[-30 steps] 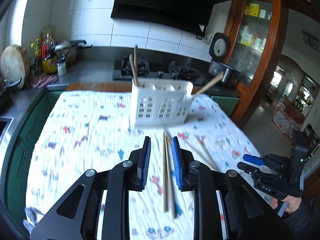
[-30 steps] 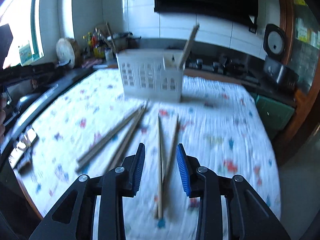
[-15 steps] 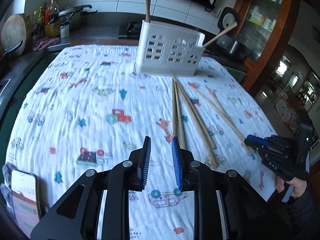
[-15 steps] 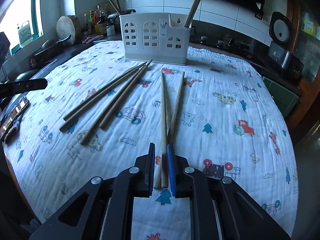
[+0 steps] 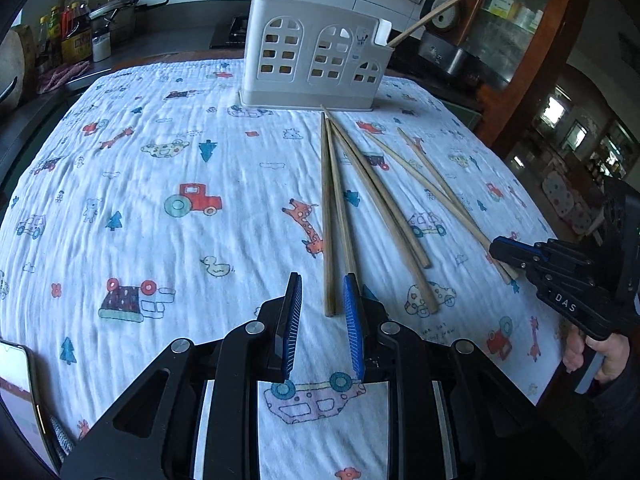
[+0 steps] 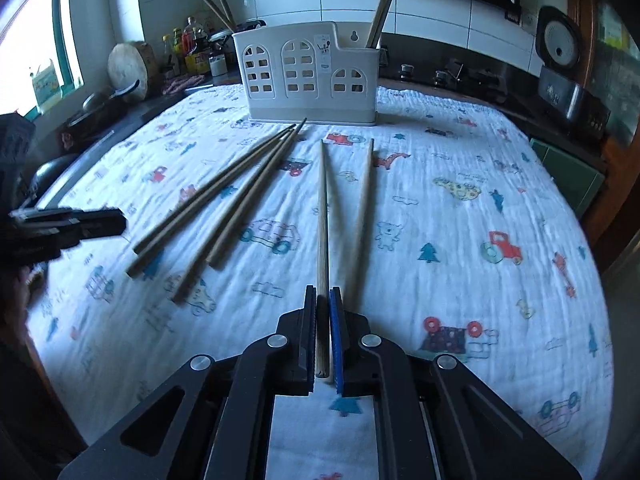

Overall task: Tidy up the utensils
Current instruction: 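Close the left tool on a chopstick while the right tool grasps another chopstick, then lift the left tool's chopstick into the holder while the right tool inserts its chopstick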

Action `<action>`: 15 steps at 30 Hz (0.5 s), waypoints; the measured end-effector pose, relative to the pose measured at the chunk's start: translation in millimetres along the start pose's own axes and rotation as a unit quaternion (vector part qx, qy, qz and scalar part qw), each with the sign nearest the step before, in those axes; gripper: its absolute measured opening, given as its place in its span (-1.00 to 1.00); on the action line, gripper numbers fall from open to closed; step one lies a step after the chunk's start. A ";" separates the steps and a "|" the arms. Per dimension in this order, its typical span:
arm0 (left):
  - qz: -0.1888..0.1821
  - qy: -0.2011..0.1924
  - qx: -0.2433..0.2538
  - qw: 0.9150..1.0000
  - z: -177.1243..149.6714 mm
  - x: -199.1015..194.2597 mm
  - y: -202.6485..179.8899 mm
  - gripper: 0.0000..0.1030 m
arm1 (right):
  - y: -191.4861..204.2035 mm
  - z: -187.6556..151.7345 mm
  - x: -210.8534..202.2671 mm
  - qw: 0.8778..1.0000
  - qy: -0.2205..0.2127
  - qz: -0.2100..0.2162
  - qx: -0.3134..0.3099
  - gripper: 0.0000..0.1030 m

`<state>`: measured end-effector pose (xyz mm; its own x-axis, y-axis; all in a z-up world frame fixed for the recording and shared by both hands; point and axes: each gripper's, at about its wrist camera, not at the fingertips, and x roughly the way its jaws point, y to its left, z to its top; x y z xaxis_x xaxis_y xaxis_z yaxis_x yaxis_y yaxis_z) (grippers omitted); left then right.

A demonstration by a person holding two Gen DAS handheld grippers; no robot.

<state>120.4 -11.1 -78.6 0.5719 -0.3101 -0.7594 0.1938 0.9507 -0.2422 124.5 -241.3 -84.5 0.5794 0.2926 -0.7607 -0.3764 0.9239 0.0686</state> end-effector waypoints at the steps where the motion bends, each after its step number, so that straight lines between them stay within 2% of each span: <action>1: -0.001 0.002 0.003 1.000 0.7 3.6 -1.2 -0.58 | 1.8 -0.2 0.7 1.000 0.000 0.001 0.006 -0.87; 5: 0.012 0.005 0.012 1.000 4.4 17.3 -6.1 -0.59 | 8.0 -4.0 7.3 0.999 0.001 0.010 0.034 -0.87; 8: 0.017 0.009 0.008 1.000 8.8 27.2 -3.9 -0.59 | 11.6 -6.9 10.3 0.999 -0.001 0.002 0.038 -0.87; 11: 0.016 0.009 0.006 1.000 13.0 33.4 -3.4 -0.63 | 13.0 -8.5 10.7 0.999 -0.001 0.004 0.041 -0.79; 15: 0.026 0.005 0.013 1.000 15.7 37.3 -7.1 -0.70 | 22.5 -10.1 11.1 1.000 -0.004 -0.018 0.019 -0.74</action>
<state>152.9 -29.6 -95.7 0.5741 -0.2593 -0.7766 0.1844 0.9651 -0.1859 115.1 -219.8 -98.0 0.5974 0.2609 -0.7583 -0.3280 0.9424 0.0658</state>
